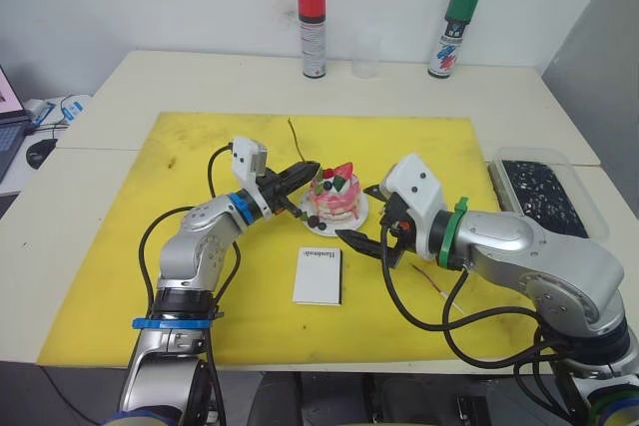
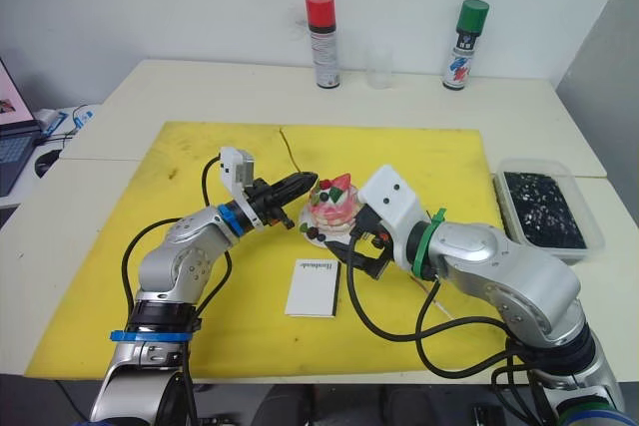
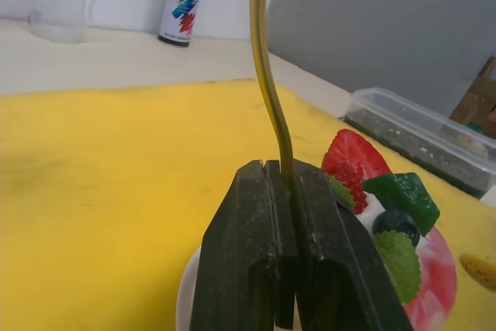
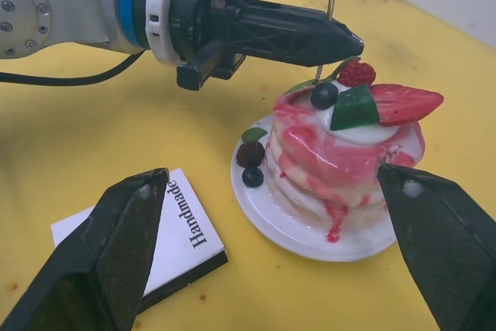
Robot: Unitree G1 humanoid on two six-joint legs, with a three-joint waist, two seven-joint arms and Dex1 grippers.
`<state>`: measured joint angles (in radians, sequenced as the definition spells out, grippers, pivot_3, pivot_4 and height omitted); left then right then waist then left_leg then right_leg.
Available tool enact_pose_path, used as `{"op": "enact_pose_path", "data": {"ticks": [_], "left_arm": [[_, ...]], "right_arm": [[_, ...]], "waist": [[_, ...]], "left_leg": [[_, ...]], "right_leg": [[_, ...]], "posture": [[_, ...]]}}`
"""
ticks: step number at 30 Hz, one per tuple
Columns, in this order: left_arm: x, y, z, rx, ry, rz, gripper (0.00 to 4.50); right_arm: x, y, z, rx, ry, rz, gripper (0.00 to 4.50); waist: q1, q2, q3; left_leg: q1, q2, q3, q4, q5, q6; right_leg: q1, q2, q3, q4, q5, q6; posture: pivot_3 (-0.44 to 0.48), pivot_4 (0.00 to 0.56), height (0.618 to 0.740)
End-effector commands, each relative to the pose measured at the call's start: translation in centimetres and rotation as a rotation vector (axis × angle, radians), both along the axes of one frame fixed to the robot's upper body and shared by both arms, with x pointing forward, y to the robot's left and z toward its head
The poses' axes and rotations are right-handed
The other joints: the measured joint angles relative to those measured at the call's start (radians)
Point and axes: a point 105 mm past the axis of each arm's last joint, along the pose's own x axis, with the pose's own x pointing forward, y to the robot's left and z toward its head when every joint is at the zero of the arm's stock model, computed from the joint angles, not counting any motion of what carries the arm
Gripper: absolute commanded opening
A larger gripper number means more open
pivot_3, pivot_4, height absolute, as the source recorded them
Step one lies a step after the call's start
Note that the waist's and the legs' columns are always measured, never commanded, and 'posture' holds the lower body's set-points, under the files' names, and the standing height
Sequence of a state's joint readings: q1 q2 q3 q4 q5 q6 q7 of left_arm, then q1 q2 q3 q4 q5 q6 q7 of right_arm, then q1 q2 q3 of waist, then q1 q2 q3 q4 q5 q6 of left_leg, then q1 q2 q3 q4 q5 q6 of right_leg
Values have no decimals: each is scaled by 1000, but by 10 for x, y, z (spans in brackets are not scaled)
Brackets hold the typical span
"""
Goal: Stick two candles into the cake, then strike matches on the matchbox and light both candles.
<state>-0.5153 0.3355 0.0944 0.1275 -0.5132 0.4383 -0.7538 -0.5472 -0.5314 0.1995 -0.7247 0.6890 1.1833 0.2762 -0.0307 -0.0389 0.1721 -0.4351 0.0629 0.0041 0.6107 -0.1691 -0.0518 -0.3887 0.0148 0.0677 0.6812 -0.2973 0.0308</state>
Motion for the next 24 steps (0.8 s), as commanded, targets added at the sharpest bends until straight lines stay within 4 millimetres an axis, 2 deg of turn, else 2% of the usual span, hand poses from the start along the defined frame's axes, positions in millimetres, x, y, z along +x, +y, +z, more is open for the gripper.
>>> {"op": "enact_pose_path", "data": {"ticks": [1,7,11,18,24], "left_arm": [[-5,-2,17,-3,-51,-18,0],[-10,-9,2,24,-36,-26,0],[-6,-5,16,-37,-35,-14,0],[-1,9,44,-5,-134,36,0],[-10,-1,32,30,-124,-20,0]], "right_arm": [[-5,3,10,24,-57,19,4462],[-6,4,9,25,-57,23,4462],[-6,4,9,24,-55,23,4462],[-7,4,8,24,-55,21,4462],[-7,6,7,26,-55,26,4462]], "waist": [[0,0,0],[0,0,0],[0,0,0],[0,0,0],[-1,0,0]], "left_leg": [[0,0,0,0,0,0],[0,0,0,0,0,0],[0,0,0,0,0,0],[0,0,0,0,0,0],[0,0,1,0,0,0]], "right_leg": [[0,0,0,0,0,0],[0,0,0,0,0,0],[0,0,0,0,0,0],[0,0,0,0,0,0],[0,0,1,-1,0,0]], "posture": [[0,150,740],[0,150,740],[0,150,740],[0,150,740],[0,150,740]]}}
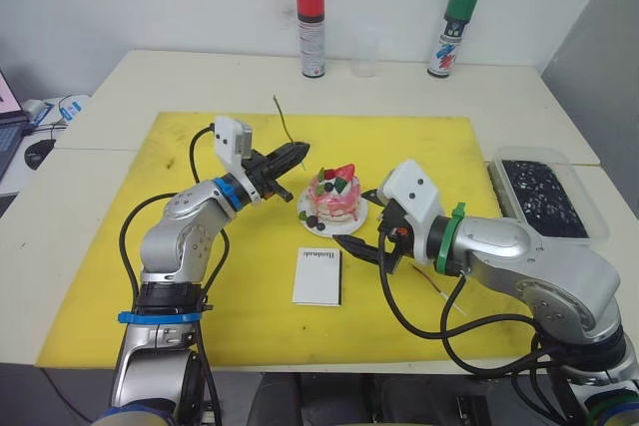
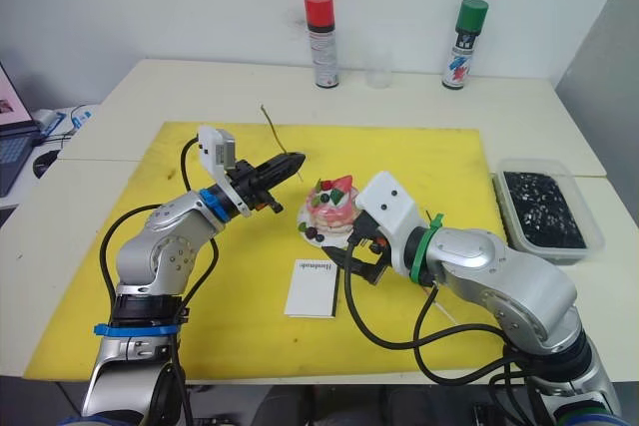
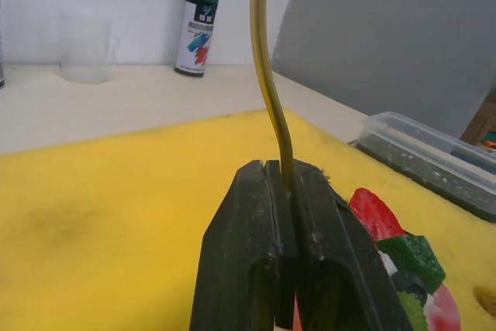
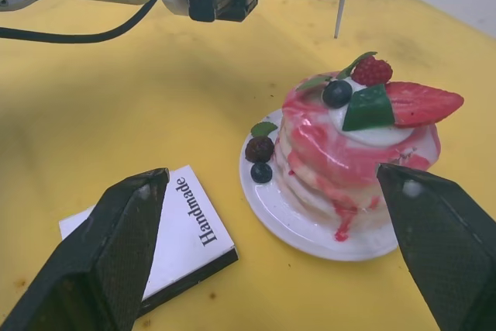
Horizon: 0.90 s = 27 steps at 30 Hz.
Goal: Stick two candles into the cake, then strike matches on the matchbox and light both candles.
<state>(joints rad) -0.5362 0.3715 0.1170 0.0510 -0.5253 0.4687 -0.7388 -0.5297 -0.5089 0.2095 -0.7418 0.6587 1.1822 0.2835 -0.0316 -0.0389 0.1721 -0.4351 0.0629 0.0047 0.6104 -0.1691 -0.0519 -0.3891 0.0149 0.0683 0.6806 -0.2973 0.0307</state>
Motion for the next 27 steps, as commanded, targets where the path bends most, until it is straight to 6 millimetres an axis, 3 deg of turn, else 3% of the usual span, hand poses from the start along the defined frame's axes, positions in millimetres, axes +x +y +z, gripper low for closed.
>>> {"op": "enact_pose_path", "data": {"ticks": [1,20,27], "left_arm": [[-8,-8,7,6,-51,-33,0],[-9,-14,-11,93,-62,-74,0],[-6,-10,-4,76,-88,-52,0]], "right_arm": [[-4,3,9,20,-50,20,4462],[-5,3,8,20,-48,20,4462],[-5,3,9,21,-47,20,4462]], "waist": [[0,0,0],[0,0,0],[0,0,0]], "left_leg": [[0,0,0,0,0,0],[0,0,0,0,0,0],[0,0,0,0,0,0]], "right_leg": [[0,0,0,0,0,0],[0,0,0,0,0,0],[0,0,0,0,0,0]], "posture": [[0,150,740],[0,150,740],[0,150,740]]}}
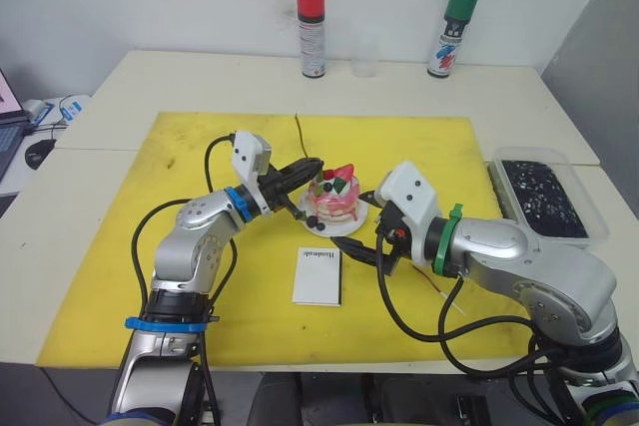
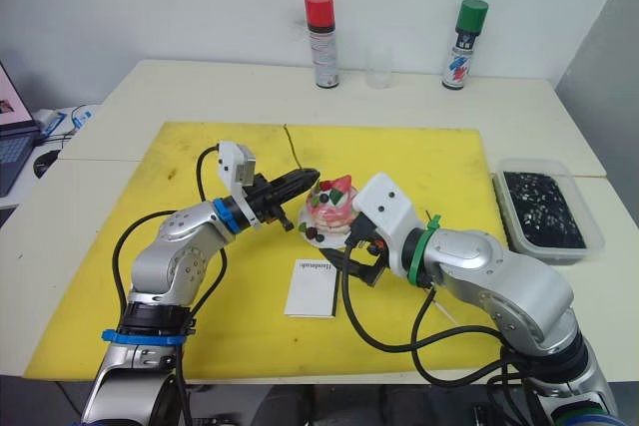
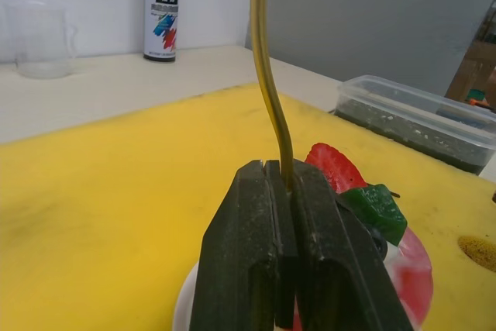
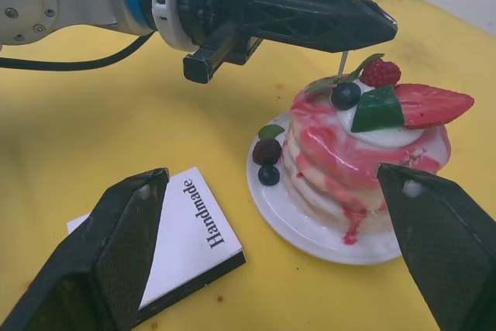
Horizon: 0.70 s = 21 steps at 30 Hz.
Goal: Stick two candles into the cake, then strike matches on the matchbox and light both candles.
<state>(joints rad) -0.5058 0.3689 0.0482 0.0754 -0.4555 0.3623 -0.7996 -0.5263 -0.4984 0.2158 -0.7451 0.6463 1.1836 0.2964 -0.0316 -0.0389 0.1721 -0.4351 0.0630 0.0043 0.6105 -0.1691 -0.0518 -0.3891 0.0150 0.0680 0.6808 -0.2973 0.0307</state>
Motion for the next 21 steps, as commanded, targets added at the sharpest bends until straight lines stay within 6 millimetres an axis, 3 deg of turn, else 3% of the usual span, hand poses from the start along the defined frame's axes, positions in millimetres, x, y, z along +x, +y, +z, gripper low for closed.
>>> {"op": "enact_pose_path", "data": {"ticks": [1,6,21], "left_arm": [[0,3,14,-12,-50,3,0],[0,3,15,-10,-56,1,0],[-4,0,-7,59,-68,-3,0]], "right_arm": [[-4,1,10,20,-50,7,4462],[-4,2,9,20,-48,9,4462],[-1,3,17,52,-70,-1,4462]], "waist": [[0,0,0],[0,0,0],[0,0,0]], "left_leg": [[0,0,0,0,0,0],[0,0,0,0,0,0],[0,0,0,0,0,0]], "right_leg": [[0,0,0,0,0,0],[0,0,0,0,0,0],[0,0,0,0,0,0]], "posture": [[0,150,740],[0,150,740],[0,150,740]]}}
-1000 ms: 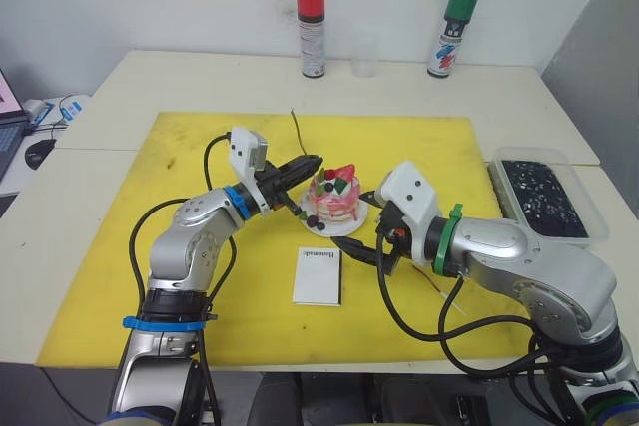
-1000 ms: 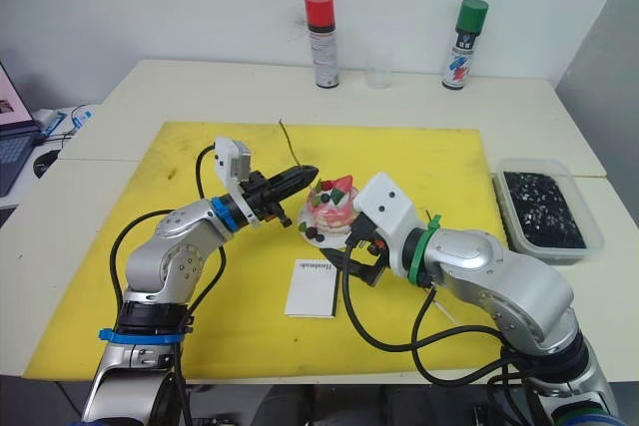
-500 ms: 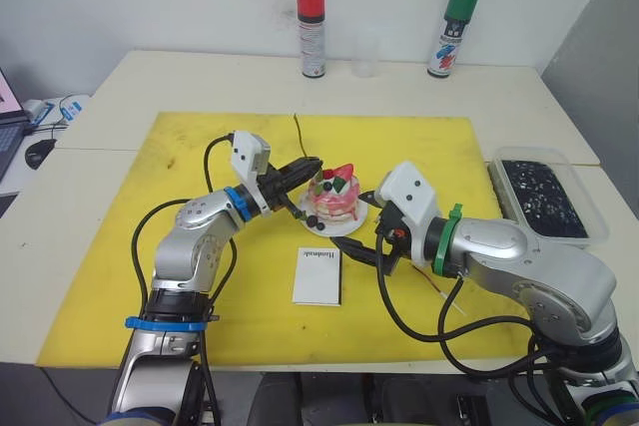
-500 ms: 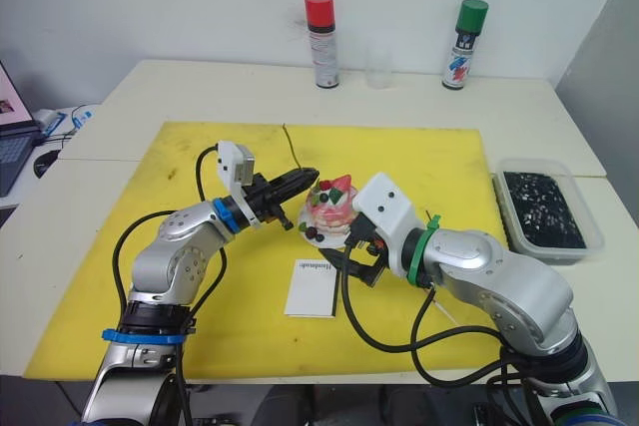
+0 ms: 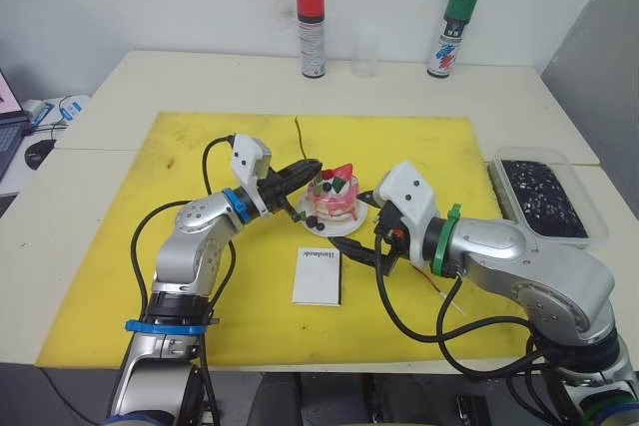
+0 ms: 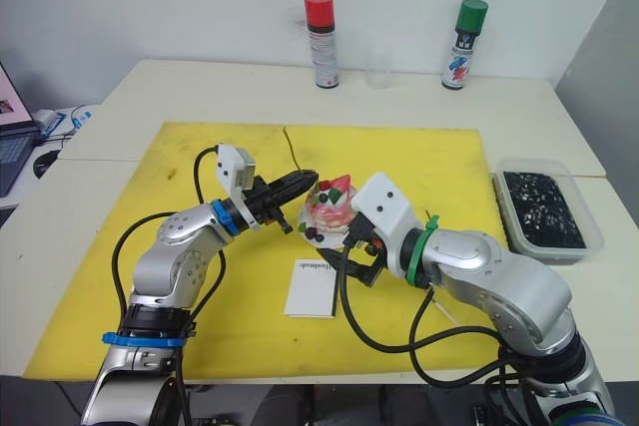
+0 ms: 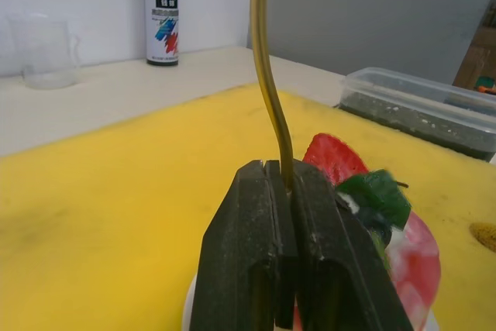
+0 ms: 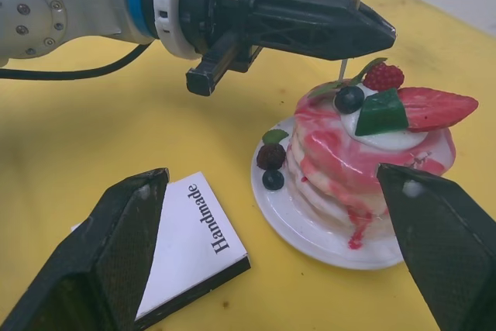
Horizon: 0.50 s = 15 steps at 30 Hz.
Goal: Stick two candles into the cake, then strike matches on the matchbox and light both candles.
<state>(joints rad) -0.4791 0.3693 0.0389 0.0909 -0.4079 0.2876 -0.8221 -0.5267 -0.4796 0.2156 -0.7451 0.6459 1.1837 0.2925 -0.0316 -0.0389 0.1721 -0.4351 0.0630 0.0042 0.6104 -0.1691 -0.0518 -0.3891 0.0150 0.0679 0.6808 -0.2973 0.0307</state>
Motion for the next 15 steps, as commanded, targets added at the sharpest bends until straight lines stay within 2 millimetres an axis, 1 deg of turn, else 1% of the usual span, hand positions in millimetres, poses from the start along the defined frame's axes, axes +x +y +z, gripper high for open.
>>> {"op": "enact_pose_path", "data": {"ticks": [1,8,14,15], "left_arm": [[-2,-3,-1,25,-34,-12,0],[0,-6,-8,25,-36,0,0],[0,-8,-11,4,-19,-2,0],[0,-7,-10,2,-19,1,324]], "right_arm": [[1,1,17,43,-73,-10,4462],[4,6,33,92,-97,-19,4462],[5,6,34,88,-99,-22,4462],[5,6,34,88,-98,-23,4496]], "waist": [[0,0,0],[0,0,0],[1,0,0],[1,0,0]], "left_leg": [[0,0,0,0,0,0],[0,0,0,0,0,0],[0,0,0,0,0,0],[0,0,0,0,0,0]], "right_leg": [[0,0,0,0,0,0],[0,0,0,0,0,0],[0,0,0,0,0,0],[0,0,0,0,0,0]], "posture": [[0,150,740],[0,150,740],[0,150,740],[0,150,740]]}}
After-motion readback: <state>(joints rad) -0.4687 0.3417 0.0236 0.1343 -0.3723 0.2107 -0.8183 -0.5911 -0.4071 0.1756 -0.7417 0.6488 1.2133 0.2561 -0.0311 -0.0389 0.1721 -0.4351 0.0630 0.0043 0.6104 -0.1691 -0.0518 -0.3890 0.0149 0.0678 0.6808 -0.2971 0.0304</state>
